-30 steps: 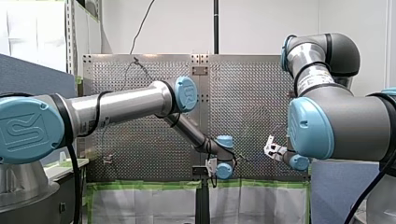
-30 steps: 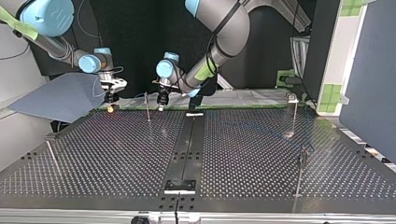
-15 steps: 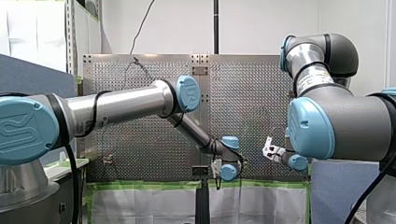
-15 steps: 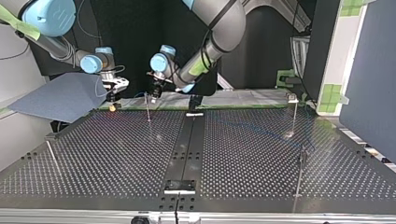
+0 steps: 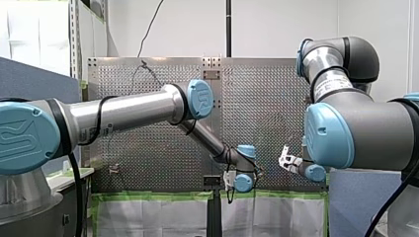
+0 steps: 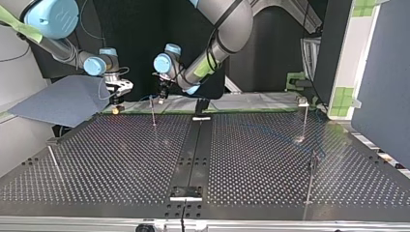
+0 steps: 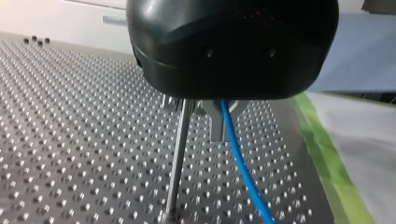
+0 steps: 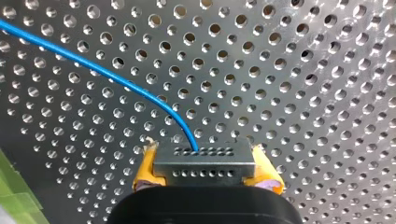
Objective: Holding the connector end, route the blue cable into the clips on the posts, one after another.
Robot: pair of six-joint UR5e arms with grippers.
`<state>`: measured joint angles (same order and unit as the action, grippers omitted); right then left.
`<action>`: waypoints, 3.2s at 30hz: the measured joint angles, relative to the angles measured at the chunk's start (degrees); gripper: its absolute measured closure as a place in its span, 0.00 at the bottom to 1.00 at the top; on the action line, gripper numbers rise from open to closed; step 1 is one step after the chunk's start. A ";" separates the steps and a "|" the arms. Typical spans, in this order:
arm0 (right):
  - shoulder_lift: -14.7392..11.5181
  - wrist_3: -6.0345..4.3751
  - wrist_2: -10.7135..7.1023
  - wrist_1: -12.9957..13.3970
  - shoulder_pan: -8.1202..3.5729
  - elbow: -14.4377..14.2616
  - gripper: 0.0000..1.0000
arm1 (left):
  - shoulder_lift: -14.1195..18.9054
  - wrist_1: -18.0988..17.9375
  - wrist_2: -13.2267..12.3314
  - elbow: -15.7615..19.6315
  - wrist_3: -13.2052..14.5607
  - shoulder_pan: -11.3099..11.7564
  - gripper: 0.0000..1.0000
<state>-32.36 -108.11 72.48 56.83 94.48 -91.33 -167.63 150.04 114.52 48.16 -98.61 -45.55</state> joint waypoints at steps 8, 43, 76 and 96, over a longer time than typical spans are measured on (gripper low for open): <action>1.13 -0.02 -0.10 0.07 0.22 1.38 1.00 | 0.00 -0.97 -0.39 -0.01 -0.34 1.17 1.00; 2.61 -0.91 1.67 -2.01 0.73 7.74 1.00 | -4.55 3.10 -0.39 -12.70 -0.79 4.58 1.00; 4.67 -0.10 2.69 -7.12 0.96 13.17 1.00 | -4.49 4.66 0.13 -12.94 0.40 5.16 1.00; 4.78 -0.04 2.59 -7.81 1.22 13.65 1.00 | -4.41 8.03 -0.75 -12.94 2.49 4.86 0.42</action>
<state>-27.57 -108.14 75.07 49.02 95.70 -77.68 -172.04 158.07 113.77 35.22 -96.12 -40.68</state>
